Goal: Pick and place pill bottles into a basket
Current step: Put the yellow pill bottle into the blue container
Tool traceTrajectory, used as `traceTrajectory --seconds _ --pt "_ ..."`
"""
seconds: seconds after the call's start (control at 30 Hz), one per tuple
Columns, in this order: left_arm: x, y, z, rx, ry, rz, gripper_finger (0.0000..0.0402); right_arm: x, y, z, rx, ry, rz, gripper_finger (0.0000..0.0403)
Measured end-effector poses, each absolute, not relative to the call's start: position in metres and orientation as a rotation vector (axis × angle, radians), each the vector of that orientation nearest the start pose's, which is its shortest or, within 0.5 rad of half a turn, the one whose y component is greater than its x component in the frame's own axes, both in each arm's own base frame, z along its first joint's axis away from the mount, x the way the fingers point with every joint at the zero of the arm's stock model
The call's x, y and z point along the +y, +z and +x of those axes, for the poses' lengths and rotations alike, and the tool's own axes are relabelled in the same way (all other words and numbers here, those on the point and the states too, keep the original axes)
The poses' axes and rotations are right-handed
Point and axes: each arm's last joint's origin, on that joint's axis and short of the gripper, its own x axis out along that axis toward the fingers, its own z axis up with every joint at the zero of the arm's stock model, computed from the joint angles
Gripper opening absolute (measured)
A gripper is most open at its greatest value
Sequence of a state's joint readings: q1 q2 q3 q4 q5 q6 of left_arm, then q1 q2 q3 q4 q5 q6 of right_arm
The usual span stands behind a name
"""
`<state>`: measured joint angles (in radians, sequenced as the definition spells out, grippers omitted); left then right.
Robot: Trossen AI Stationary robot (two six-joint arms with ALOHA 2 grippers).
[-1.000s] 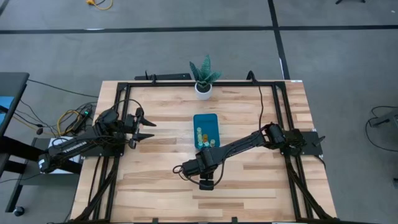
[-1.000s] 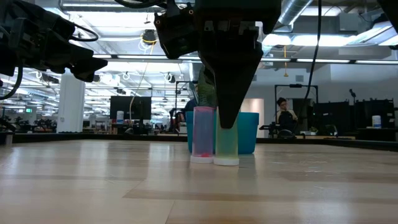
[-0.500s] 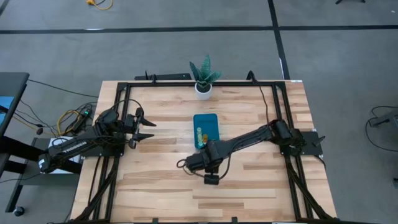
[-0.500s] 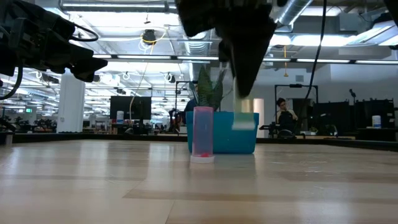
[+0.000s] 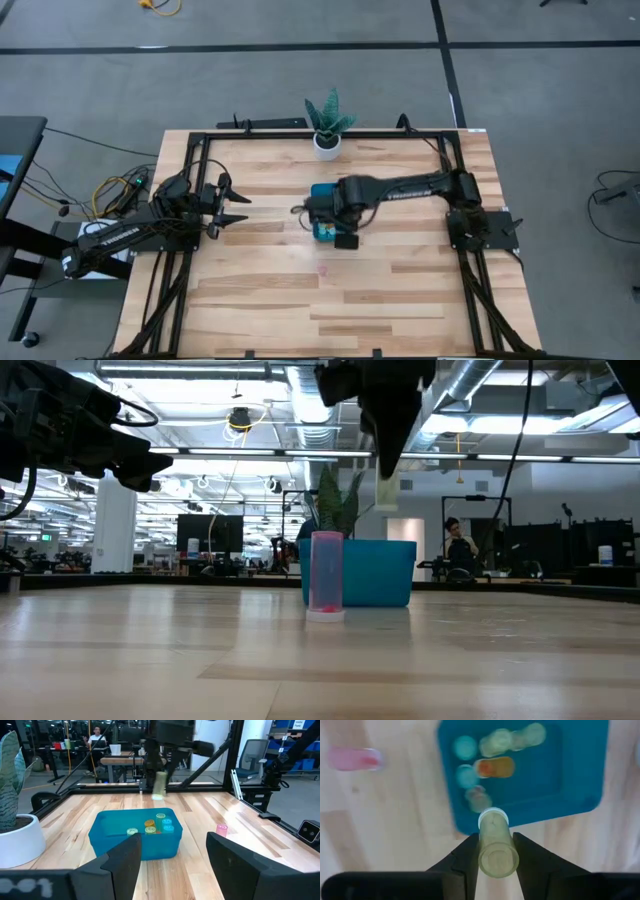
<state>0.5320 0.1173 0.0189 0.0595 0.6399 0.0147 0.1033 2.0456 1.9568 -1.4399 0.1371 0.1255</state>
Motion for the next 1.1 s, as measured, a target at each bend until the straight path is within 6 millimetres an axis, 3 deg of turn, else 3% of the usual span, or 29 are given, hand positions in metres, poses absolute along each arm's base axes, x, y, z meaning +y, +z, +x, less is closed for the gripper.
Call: traceTrajectory --seconds 0.2,0.53,0.83,1.1 --pt "0.035 0.166 0.094 0.032 -0.108 -0.007 0.0213 0.003 0.278 0.396 1.515 -0.077 -0.144 0.0102" --pt "0.035 0.166 0.094 0.032 -0.108 -0.007 0.0213 -0.035 0.244 0.414 1.578 0.014 -0.274 0.0102" --pt "0.035 0.166 0.094 0.032 -0.108 -0.007 0.0213 -0.052 0.225 0.423 1.576 0.086 -0.344 0.0103" --pt "0.035 0.167 0.094 0.031 -0.108 -0.007 0.0213 -0.053 0.227 0.427 1.529 0.128 -0.396 0.0103"
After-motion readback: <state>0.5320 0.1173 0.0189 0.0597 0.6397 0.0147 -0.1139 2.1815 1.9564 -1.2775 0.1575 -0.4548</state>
